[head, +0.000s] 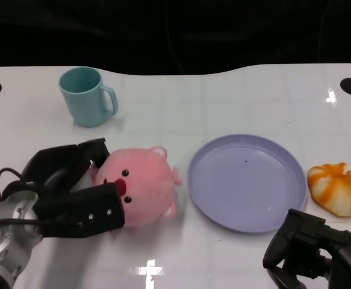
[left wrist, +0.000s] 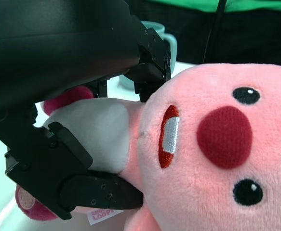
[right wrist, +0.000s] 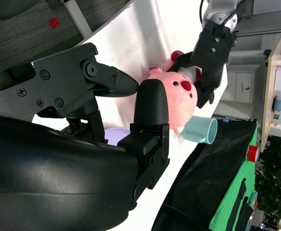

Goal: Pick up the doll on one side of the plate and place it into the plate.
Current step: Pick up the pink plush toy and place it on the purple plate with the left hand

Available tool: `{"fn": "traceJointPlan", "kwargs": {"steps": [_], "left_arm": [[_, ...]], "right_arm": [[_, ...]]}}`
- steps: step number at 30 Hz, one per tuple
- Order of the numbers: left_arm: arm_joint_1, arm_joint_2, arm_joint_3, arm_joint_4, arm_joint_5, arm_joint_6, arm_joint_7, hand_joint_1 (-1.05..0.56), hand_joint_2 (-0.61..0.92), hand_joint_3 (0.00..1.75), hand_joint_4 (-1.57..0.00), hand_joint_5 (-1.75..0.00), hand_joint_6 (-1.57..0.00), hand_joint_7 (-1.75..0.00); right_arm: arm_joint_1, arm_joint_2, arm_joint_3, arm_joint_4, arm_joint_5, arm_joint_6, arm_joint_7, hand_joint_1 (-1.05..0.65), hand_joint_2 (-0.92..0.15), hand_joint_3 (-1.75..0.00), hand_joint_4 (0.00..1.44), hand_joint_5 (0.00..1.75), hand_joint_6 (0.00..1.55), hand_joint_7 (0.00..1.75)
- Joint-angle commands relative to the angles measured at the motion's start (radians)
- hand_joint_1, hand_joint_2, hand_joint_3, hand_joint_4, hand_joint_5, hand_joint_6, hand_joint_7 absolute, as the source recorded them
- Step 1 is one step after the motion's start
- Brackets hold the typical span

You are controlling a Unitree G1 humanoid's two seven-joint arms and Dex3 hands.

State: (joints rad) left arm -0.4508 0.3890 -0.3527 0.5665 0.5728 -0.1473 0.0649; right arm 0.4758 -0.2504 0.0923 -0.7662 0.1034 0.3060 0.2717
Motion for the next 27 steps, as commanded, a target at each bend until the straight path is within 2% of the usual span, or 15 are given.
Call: {"fn": "traceJointPlan", "kwargs": {"steps": [1, 6, 13, 21, 23, 24, 25, 26, 27], "left_arm": [[0.001, 0.005, 0.026, -0.078, -0.006, 0.032, -0.020, -0.14, 0.51, 1.06, -0.88, -1.75, -0.72, -1.75], [-0.008, -0.016, 0.033, -0.150, -0.004, 0.046, -0.021, -0.16, 0.49, 1.15, -0.91, -1.75, -0.74, -1.75], [-0.055, -0.065, 0.021, -0.195, 0.007, 0.079, -0.055, -0.19, 0.50, 1.16, -0.90, -1.75, -0.72, -1.75], [-0.159, -0.149, -0.009, -0.176, 0.032, 0.130, -0.084, -0.20, 0.46, 1.10, -0.90, -1.75, -0.69, -1.75], [-0.192, -0.173, -0.024, -0.160, 0.037, 0.150, -0.097, -0.22, 0.48, 1.00, -0.89, -1.75, -0.68, -1.75], [-0.210, -0.188, -0.032, -0.146, 0.039, 0.157, -0.103, -0.22, 0.48, 0.95, -0.90, -1.75, -0.74, -1.55], [-0.227, -0.203, -0.039, -0.128, 0.038, 0.159, -0.105, -0.21, 0.48, 0.96, -0.91, -1.75, -0.77, -1.55], [-0.237, -0.213, -0.042, -0.115, 0.037, 0.159, -0.106, -0.21, 0.47, 1.03, -0.92, -1.75, -0.75, -1.66], [-0.248, -0.224, -0.046, -0.099, 0.038, 0.158, -0.103, -0.21, 0.46, 1.06, -0.92, -1.75, -0.74, -1.70]], "right_arm": [[0.000, -0.006, 0.000, -0.002, -0.001, 0.000, -0.003, -0.24, -0.76, -0.73, 0.63, 1.75, 0.51, 1.56], [-0.001, -0.001, 0.005, -0.003, 0.001, 0.004, -0.005, -0.23, -0.75, -0.74, 0.63, 1.75, 0.50, 1.56], [-0.001, -0.005, 0.009, -0.004, -0.007, -0.002, -0.005, -0.24, -0.75, -0.75, 0.62, 1.75, 0.50, 1.57], [-0.004, -0.007, 0.015, -0.003, -0.013, -0.003, -0.006, -0.24, -0.75, -0.75, 0.62, 1.75, 0.50, 1.56], [-0.003, -0.006, 0.018, -0.005, -0.017, -0.002, -0.008, -0.24, -0.75, -0.75, 0.62, 1.75, 0.50, 1.56], [-0.003, -0.005, 0.020, -0.007, -0.017, 0.000, -0.008, -0.24, -0.75, -0.75, 0.62, 1.75, 0.50, 1.56], [-0.002, -0.005, 0.022, -0.009, -0.019, 0.003, -0.009, -0.24, -0.75, -0.75, 0.62, 1.75, 0.50, 1.56], [-0.001, -0.005, 0.023, -0.011, -0.020, 0.004, -0.010, -0.24, -0.75, -0.75, 0.62, 1.75, 0.50, 1.56], [0.000, -0.004, 0.024, -0.013, -0.019, 0.007, -0.010, -0.24, -0.75, -0.75, 0.62, 1.75, 0.50, 1.56]]}}
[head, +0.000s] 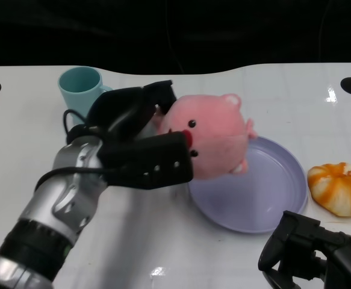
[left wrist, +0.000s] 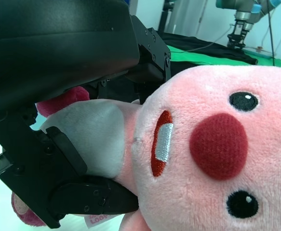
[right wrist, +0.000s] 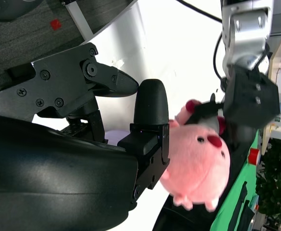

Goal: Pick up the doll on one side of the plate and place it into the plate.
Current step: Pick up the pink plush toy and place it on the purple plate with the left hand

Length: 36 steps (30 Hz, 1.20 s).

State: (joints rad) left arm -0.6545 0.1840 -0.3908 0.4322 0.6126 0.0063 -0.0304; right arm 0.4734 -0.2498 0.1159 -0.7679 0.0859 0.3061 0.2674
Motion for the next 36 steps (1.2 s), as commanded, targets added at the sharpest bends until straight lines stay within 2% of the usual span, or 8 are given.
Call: {"fn": "traceJointPlan", "kwargs": {"steps": [1, 19, 22, 24, 26, 29, 33, 36], "left_arm": [[-0.055, -0.030, -0.014, 0.053, 0.000, 0.004, -0.005, -0.21, 0.46, 1.09, -0.93, -1.75, -0.74, -1.73], [-0.203, -0.226, -0.100, 0.332, 0.024, 0.042, 0.032, -0.21, 0.48, 0.97, -0.89, -1.75, -0.68, -1.75], [-0.208, -0.245, -0.091, 0.353, 0.002, 0.048, 0.010, -0.21, 0.51, 0.86, -0.83, -1.75, -0.76, -1.28], [-0.206, -0.255, -0.084, 0.353, -0.020, 0.060, -0.025, -0.23, 0.65, 0.60, -0.73, -1.73, -0.83, -0.73], [-0.195, -0.254, -0.084, 0.340, -0.033, 0.061, -0.051, -0.30, 0.84, 0.27, -0.57, -1.45, -0.72, -0.30], [-0.188, -0.239, -0.119, 0.317, -0.006, 0.081, -0.090, -0.47, 0.91, 0.20, -0.35, -0.76, -0.50, -0.05], [-0.169, -0.217, -0.157, 0.268, 0.025, 0.109, -0.129, -0.70, 0.92, 0.27, -0.08, -0.43, -0.26, 0.00], [-0.158, -0.197, -0.182, 0.232, 0.042, 0.119, -0.156, -0.89, 0.92, 0.47, -0.01, -0.11, -0.18, -0.01]], "right_arm": [[0.003, -0.004, 0.002, -0.012, -0.002, 0.007, -0.006, -0.24, -0.75, -0.75, 0.62, 1.75, 0.50, 1.56], [0.008, 0.004, 0.020, -0.030, -0.009, 0.013, -0.017, -0.25, -0.74, -0.75, 0.63, 1.75, 0.50, 1.56], [0.008, 0.003, 0.024, -0.031, -0.014, 0.011, -0.020, -0.25, -0.74, -0.75, 0.63, 1.75, 0.50, 1.56], [0.007, 0.003, 0.026, -0.032, -0.016, 0.012, -0.022, -0.25, -0.74, -0.75, 0.64, 1.75, 0.50, 1.56], [0.008, 0.004, 0.028, -0.034, -0.020, 0.013, -0.025, -0.25, -0.74, -0.75, 0.64, 1.75, 0.50, 1.56], [0.008, 0.004, 0.028, -0.037, -0.019, 0.014, -0.025, -0.25, -0.74, -0.75, 0.64, 1.75, 0.50, 1.57], [0.009, 0.000, 0.023, -0.038, -0.018, 0.012, -0.022, -0.25, -0.74, -0.76, 0.64, 1.75, 0.50, 1.56], [0.011, 0.000, 0.016, -0.039, -0.012, 0.017, -0.021, -0.25, -0.74, -0.76, 0.64, 1.75, 0.50, 1.56]]}}
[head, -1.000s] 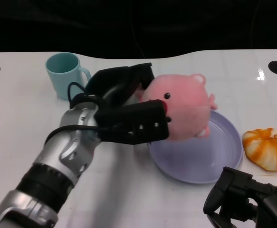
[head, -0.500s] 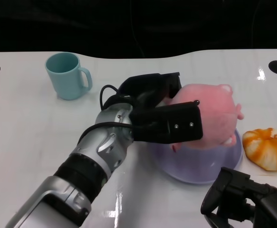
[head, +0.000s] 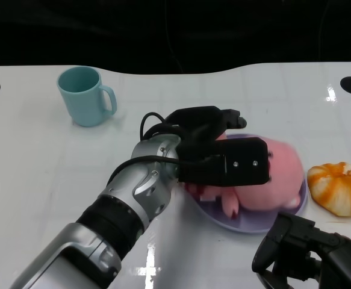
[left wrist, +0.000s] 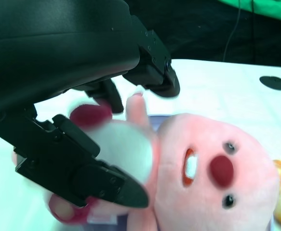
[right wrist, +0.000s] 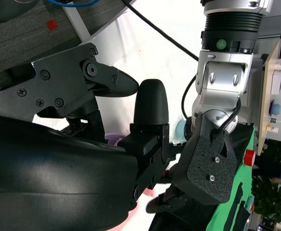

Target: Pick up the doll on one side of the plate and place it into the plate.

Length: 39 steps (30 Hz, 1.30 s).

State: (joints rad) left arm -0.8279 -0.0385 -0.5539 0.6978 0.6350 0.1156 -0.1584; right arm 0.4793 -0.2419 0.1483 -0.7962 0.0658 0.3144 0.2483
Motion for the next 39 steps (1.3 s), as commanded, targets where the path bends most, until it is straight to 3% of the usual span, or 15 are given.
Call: {"fn": "traceJointPlan", "kwargs": {"steps": [1, 8, 13, 17, 20, 21, 24, 25, 30, 39], "left_arm": [[0.019, 0.029, -0.023, -0.043, 0.021, 0.012, -0.031, -0.93, 0.92, 0.52, 0.00, -0.06, -0.16, -0.01], [0.052, 0.059, -0.028, -0.130, 0.013, 0.002, -0.065, -1.03, 0.92, 0.62, 0.00, 0.00, -0.03, 0.00], [0.109, 0.101, -0.005, -0.237, -0.006, -0.026, -0.072, -1.03, 0.92, 0.61, 0.00, 0.00, -0.04, -0.01], [0.172, 0.148, 0.030, -0.357, -0.034, -0.046, -0.079, -0.97, 0.92, 0.56, -0.02, -0.01, -0.07, -0.03], [0.223, 0.174, 0.073, -0.431, -0.075, -0.082, -0.074, -0.81, 0.92, 0.47, -0.11, -0.08, -0.14, -0.07], [0.241, 0.182, 0.089, -0.455, -0.094, -0.094, -0.077, -0.76, 0.92, 0.44, -0.15, -0.11, -0.17, -0.08], [0.305, 0.196, 0.146, -0.527, -0.169, -0.124, -0.084, -0.60, 0.92, 0.34, -0.05, -0.69, -0.29, -0.18], [0.331, 0.193, 0.169, -0.550, -0.202, -0.130, -0.083, -0.55, 0.92, 0.31, -0.08, -0.78, -0.33, -0.21], [0.428, 0.194, 0.243, -0.639, -0.320, -0.171, -0.085, -0.33, 0.92, 0.23, -0.31, -0.98, -0.51, -0.30], [0.613, 0.187, 0.336, -0.776, -0.471, -0.250, -0.067, -0.21, 0.90, 0.25, -0.52, -1.15, -0.70, -0.47]], "right_arm": [[0.005, -0.007, -0.018, -0.011, 0.011, 0.010, -0.002, -0.24, -0.74, -0.76, 0.63, 1.75, 0.50, 1.56], [0.006, -0.005, -0.034, -0.003, 0.023, 0.003, 0.006, -0.24, -0.74, -0.76, 0.62, 1.75, 0.50, 1.56], [0.006, -0.006, -0.034, 0.008, 0.023, -0.007, 0.009, -0.23, -0.74, -0.75, 0.62, 1.75, 0.50, 1.56], [0.001, -0.006, -0.030, 0.009, 0.018, -0.005, 0.007, -0.23, -0.75, -0.75, 0.62, 1.75, 0.50, 1.56], [-0.005, -0.006, -0.031, 0.016, 0.019, -0.006, 0.009, -0.23, -0.75, -0.75, 0.63, 1.75, 0.50, 1.56], [-0.006, -0.006, -0.031, 0.020, 0.019, -0.008, 0.010, -0.23, -0.74, -0.75, 0.63, 1.75, 0.50, 1.56], [-0.009, -0.005, -0.034, 0.033, 0.020, -0.014, 0.011, -0.23, -0.74, -0.75, 0.63, 1.75, 0.50, 1.56], [-0.011, -0.005, -0.034, 0.036, 0.017, -0.015, 0.010, -0.23, -0.74, -0.75, 0.63, 1.75, 0.50, 1.56], [-0.017, -0.002, -0.038, 0.048, 0.019, -0.021, 0.011, -0.22, -0.74, -0.75, 0.64, 1.75, 0.50, 1.55], [-0.017, -0.005, -0.048, 0.049, 0.027, -0.019, 0.017, -0.21, -0.74, -0.76, 0.63, 1.75, 0.50, 1.55]]}}
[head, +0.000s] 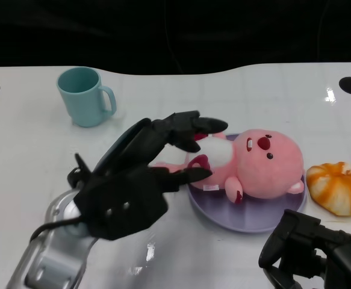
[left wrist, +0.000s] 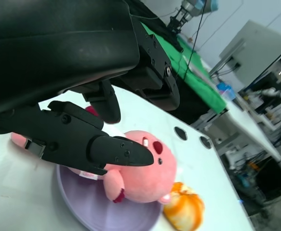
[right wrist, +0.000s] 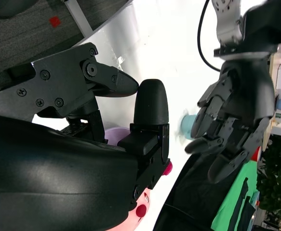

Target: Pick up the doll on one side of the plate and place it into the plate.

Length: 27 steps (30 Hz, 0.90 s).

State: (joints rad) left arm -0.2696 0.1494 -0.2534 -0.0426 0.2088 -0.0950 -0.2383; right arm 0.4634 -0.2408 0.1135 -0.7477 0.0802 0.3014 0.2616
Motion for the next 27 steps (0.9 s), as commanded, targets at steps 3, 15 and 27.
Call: {"fn": "traceJointPlan", "kwargs": {"steps": [3, 15, 27], "left_arm": [[0.121, -0.021, 0.072, -0.060, -0.118, -0.083, 0.016, -0.17, 0.78, 0.47, -0.61, -1.20, -0.73, -0.63], [0.374, -0.070, 0.148, -0.287, -0.302, 0.060, 0.031, -0.08, 0.51, 1.26, -0.76, -1.59, -0.76, -1.32], [0.541, -0.049, 0.174, -0.547, -0.493, 0.419, 0.025, -0.12, 0.44, 1.41, -0.87, -1.75, -0.77, -1.62]], "right_arm": [[-0.003, -0.007, -0.017, 0.002, 0.018, -0.007, 0.008, -0.21, -0.74, -0.76, 0.63, 1.75, 0.50, 1.56], [-0.001, -0.010, -0.021, -0.008, 0.024, 0.004, 0.011, -0.21, -0.74, -0.77, 0.63, 1.75, 0.49, 1.56], [0.003, -0.007, -0.009, 0.010, 0.021, -0.007, 0.008, -0.23, -0.73, -0.78, 0.63, 1.75, 0.49, 1.56]]}}
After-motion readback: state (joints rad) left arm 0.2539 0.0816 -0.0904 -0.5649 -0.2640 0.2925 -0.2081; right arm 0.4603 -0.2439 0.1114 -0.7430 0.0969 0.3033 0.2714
